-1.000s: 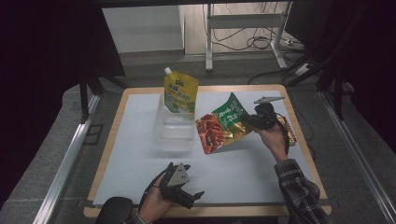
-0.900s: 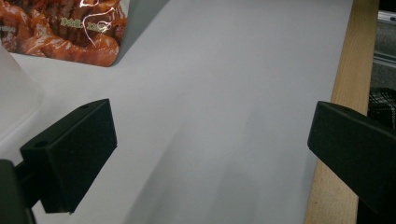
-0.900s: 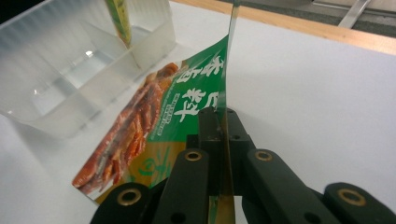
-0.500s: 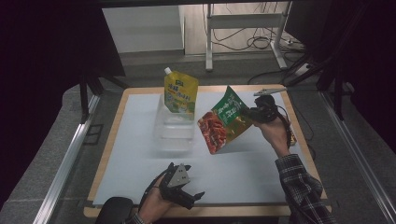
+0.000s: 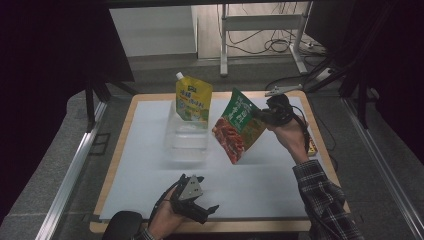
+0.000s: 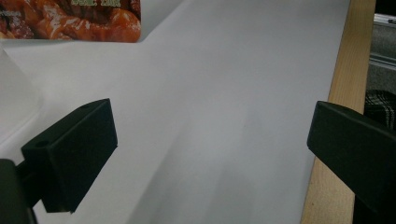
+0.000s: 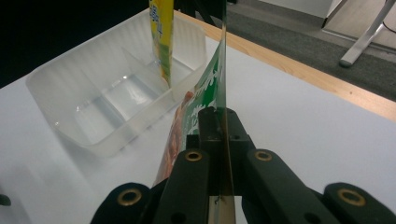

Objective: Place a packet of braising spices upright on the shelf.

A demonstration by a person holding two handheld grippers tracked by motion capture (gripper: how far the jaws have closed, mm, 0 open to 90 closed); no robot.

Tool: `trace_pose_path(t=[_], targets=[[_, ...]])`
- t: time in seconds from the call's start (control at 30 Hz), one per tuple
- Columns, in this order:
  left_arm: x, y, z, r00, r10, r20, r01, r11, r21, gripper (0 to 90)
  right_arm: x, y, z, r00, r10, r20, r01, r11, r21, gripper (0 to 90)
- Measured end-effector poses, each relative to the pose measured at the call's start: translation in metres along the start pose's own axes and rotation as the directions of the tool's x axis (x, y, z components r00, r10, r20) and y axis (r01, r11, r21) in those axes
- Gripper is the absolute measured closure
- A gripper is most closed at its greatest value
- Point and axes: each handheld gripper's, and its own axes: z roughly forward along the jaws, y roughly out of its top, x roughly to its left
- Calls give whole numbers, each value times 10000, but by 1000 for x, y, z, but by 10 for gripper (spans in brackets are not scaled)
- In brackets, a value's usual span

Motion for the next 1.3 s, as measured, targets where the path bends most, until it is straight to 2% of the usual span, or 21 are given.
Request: trace_pose_path(t=[0.3, 0.9, 1.17, 1.3], targets=[[0, 0, 0, 10000, -11, 3, 11, 10000, -20, 13, 8, 10, -3, 9995, -318, 71, 318, 9995, -12, 893], [0, 1, -1, 10000, 18, -21, -18, 10000, -67, 14, 13, 23, -12, 9979, -644, 59, 645, 9979, -68, 893], [-1, 1, -1, 10000, 21, -58, -22, 9999, -119, 14, 13, 30, -19, 9981, -582, -208, 576, 9980, -242, 894], [-1, 1, -1, 9999, 41, -99, -43, 9999, -140, 14, 17, 36, -22, 9964, -730, -443, 716, 9969, -323, 893]])
